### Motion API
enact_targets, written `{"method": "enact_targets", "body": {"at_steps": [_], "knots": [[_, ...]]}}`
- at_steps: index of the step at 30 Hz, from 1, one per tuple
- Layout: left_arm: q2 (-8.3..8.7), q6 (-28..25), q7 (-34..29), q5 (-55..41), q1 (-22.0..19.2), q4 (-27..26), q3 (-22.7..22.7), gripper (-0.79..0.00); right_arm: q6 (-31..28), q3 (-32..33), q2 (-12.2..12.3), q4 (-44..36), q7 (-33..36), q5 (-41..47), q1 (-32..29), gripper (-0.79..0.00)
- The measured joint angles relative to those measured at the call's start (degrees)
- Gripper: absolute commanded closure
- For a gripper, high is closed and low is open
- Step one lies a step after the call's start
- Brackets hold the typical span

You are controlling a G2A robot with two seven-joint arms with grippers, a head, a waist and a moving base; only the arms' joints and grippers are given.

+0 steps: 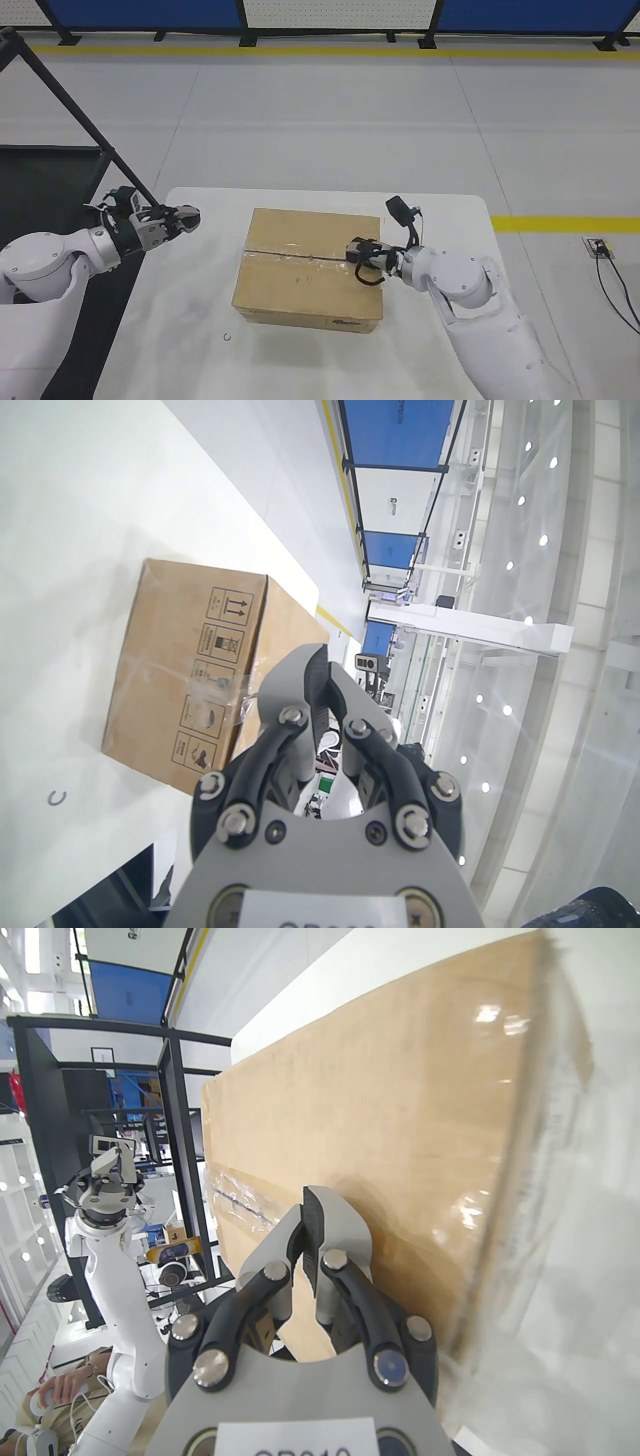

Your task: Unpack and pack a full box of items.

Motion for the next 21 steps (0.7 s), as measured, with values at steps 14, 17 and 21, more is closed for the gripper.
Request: {"method": "enact_targets", "body": {"at_steps": [14,17,21], "knots": [[0.05,-0.1,0.3,0.0,-0.4,-0.1,0.8,0.000,-2.9,10.9,2.4,-3.6,-0.4,5.1,-9.1,0.000],[0.07,0.0,0.5,0.1,-0.3,-0.4,1.0,0.000,-3.7,10.7,2.6,-3.3,-0.1,5.6,-9.5,0.000],[0.08,0.1,0.6,0.3,-0.3,-0.7,1.3,0.000,-3.9,9.1,2.8,-2.7,0.0,5.4,-9.2,0.000]]}}
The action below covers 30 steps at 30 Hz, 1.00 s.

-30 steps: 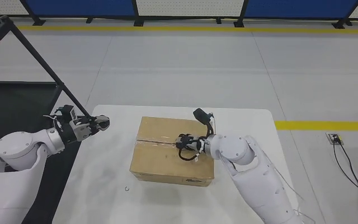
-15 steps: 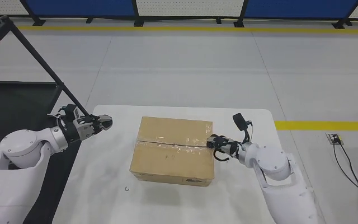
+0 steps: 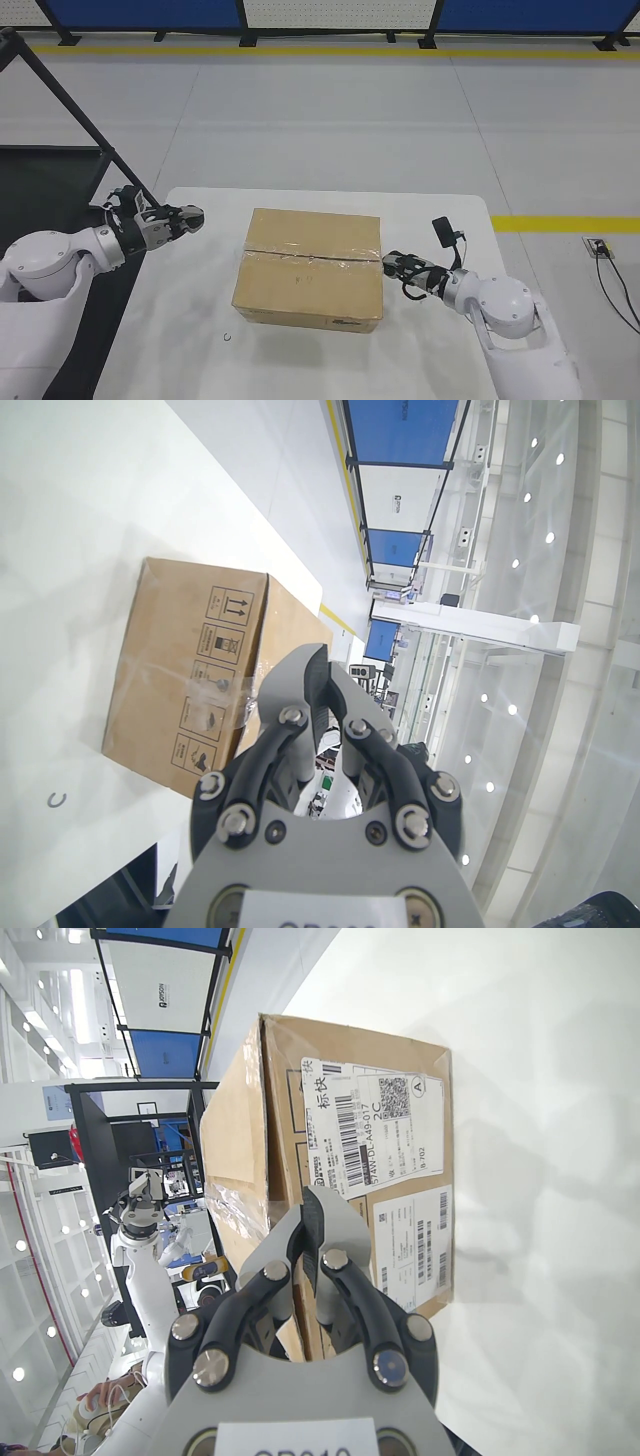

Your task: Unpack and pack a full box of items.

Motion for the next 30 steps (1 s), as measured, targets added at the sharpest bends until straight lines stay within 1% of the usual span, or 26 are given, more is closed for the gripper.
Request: {"method": "enact_targets", "body": {"at_steps": [8,11,15,19,24,30], "knots": [[0.21,-0.2,0.3,-0.3,0.8,-0.3,-0.5,0.000,0.4,-1.4,0.4,1.7,-1.0,0.0,1.2,0.000],[0.33,-0.2,0.3,-0.3,1.5,-0.6,-0.8,0.000,1.1,-0.5,0.4,1.1,-4.8,1.3,0.9,0.000],[0.56,0.5,-1.7,1.6,2.6,-1.0,0.1,0.000,-0.8,1.3,0.2,-0.6,-10.6,6.1,-0.8,0.000],[0.49,-0.2,-5.8,3.0,3.3,-1.7,2.4,0.000,-2.2,1.6,0.2,-1.5,-12.9,8.4,-1.8,0.000],[-0.24,-0.6,-4.7,5.2,2.3,-1.5,6.4,0.000,-2.4,0.9,0.4,-1.7,-13.1,8.6,-1.9,0.000],[-1.44,-0.1,-4.2,6.4,-1.1,2.9,11.1,0.000,-2.5,0.9,0.7,-2.1,-12.9,8.8,-2.5,0.000]]}}
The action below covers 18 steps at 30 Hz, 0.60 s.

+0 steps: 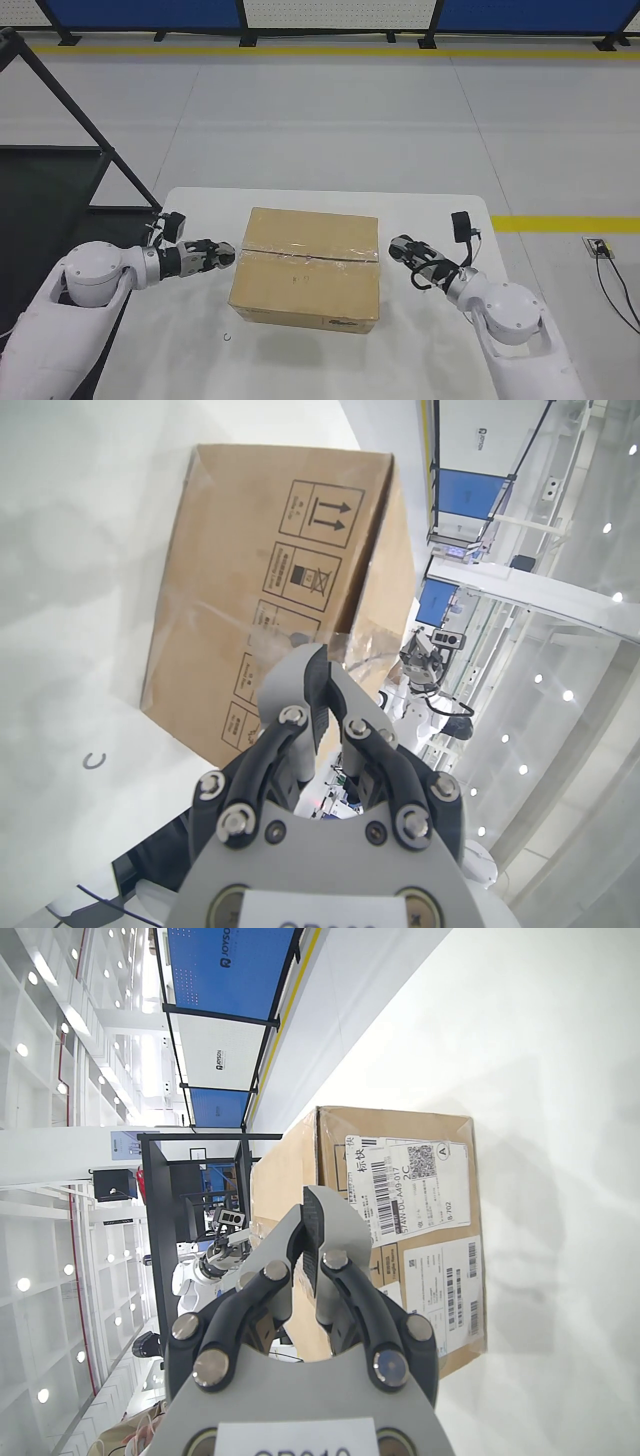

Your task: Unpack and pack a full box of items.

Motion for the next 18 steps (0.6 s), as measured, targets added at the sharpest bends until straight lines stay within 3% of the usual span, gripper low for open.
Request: {"method": "enact_targets", "body": {"at_steps": [18], "knots": [[-3.15,-2.7,-2.3,-0.6,-7.8,11.2,7.8,0.000,0.6,-0.2,1.0,-1.3,-0.3,0.1,-0.8,0.000]]}}
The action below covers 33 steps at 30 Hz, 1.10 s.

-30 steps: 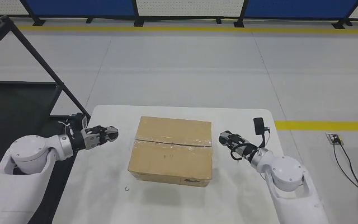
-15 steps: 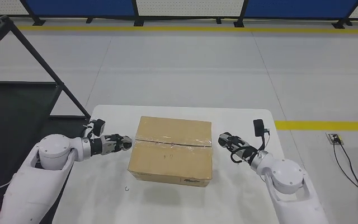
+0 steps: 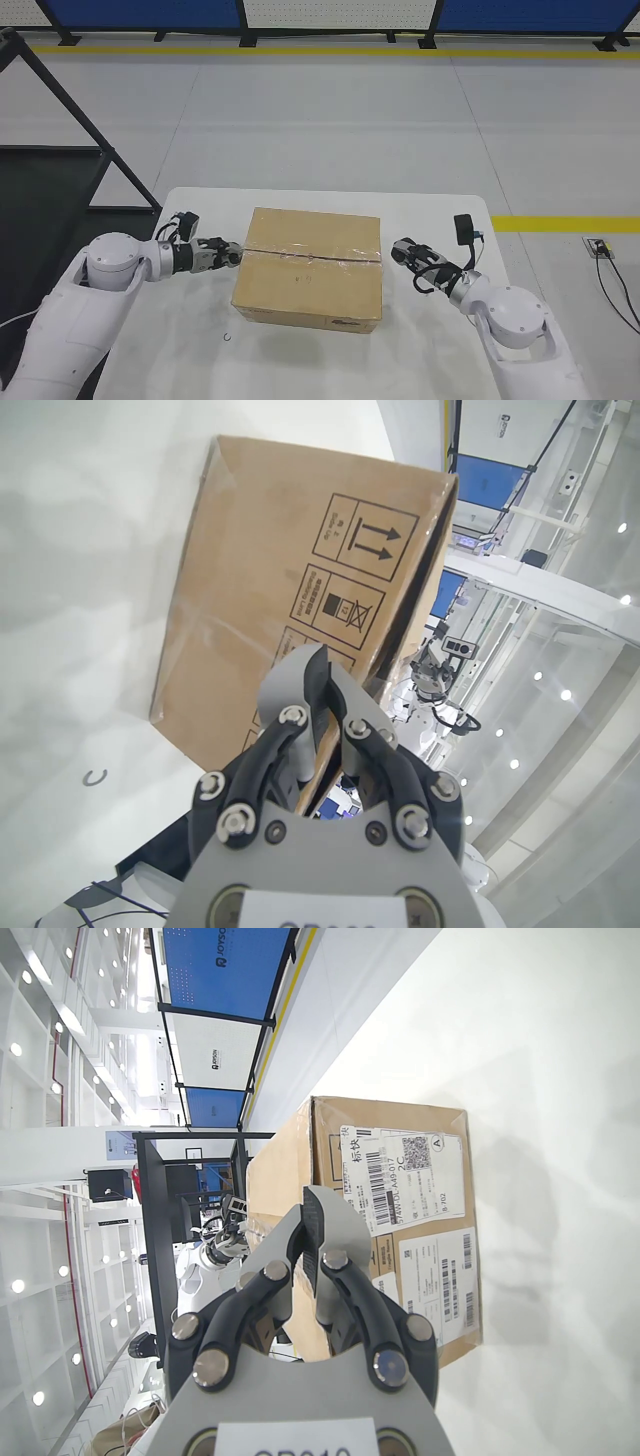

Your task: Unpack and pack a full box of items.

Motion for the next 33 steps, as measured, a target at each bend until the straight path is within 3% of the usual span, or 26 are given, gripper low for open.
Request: {"method": "enact_targets", "body": {"at_steps": [12,17,21,25,33], "knots": [[-2.11,-0.2,-0.4,-0.2,-3.5,7.0,3.9,0.000,0.1,-1.3,0.4,1.0,-0.5,0.5,1.2,0.000],[-2.50,-1.5,-0.3,-3.4,-5.3,11.4,2.6,0.000,-1.4,0.3,0.7,2.0,-1.1,2.3,1.0,0.000],[-1.78,-3.4,0.0,-6.1,-6.2,12.9,-0.8,0.000,-3.4,2.6,1.0,2.4,-0.8,4.8,0.5,0.000],[-0.42,-4.9,0.0,-8.6,-5.4,12.3,-5.3,0.000,-5.8,1.2,1.3,2.8,3.9,5.3,1.0,0.000],[2.06,-4.1,1.8,-10.8,0.2,5.3,-12.6,0.000,-5.5,-6.4,1.1,8.2,8.4,1.6,7.7,0.000]]}}
